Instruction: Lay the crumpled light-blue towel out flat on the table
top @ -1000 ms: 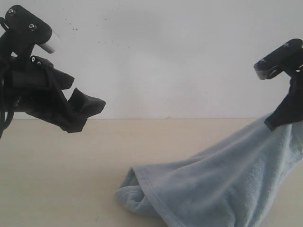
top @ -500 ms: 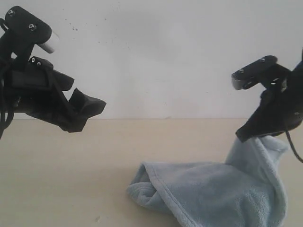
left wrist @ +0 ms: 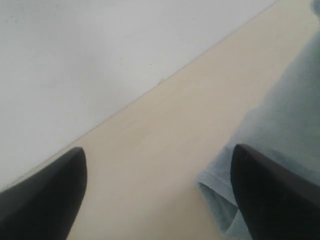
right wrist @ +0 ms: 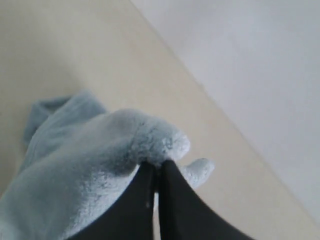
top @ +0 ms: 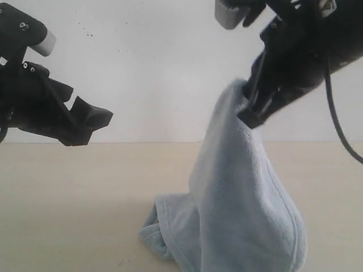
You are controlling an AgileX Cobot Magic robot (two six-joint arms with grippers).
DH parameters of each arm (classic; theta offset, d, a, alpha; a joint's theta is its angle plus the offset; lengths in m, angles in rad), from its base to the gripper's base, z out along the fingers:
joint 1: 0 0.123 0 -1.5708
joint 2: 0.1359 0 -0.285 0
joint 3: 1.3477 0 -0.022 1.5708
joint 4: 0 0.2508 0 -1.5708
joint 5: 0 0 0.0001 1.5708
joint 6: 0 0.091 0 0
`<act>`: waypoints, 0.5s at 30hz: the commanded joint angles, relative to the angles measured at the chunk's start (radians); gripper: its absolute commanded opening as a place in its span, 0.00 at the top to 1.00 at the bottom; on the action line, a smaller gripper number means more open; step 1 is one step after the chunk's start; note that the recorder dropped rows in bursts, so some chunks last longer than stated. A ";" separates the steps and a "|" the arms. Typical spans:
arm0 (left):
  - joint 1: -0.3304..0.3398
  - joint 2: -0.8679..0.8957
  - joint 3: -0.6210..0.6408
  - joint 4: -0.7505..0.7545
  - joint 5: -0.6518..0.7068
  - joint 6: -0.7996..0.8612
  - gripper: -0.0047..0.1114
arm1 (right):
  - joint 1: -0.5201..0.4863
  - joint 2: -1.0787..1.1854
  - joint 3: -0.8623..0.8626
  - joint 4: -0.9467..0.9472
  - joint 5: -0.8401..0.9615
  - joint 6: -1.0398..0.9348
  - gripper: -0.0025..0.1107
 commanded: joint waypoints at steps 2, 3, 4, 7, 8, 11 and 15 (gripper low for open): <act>0.050 -0.002 0.003 -0.004 -0.009 -0.083 0.32 | 0.005 0.011 0.070 -0.011 0.362 0.046 0.98; 0.050 -0.002 0.003 -0.004 -0.009 -0.083 0.32 | 0.005 0.011 0.103 -0.027 0.374 0.046 0.98; 0.052 -0.002 0.003 -0.004 -0.004 -0.083 0.32 | 0.005 0.011 0.139 -0.038 0.374 0.046 0.98; 0.052 -0.002 0.003 -0.004 0.020 -0.083 0.32 | 0.005 0.011 0.241 -0.064 0.341 0.046 0.98; 0.052 -0.002 0.003 -0.004 0.030 -0.083 0.32 | 0.005 0.011 0.276 -0.072 0.318 0.047 0.98; 0.052 -0.002 0.005 -0.004 0.037 -0.083 0.32 | 0.007 0.011 0.363 -0.071 0.242 0.101 0.98; 0.052 -0.002 0.004 -0.004 0.040 -0.083 0.32 | 0.007 0.011 0.423 0.042 0.120 0.128 0.98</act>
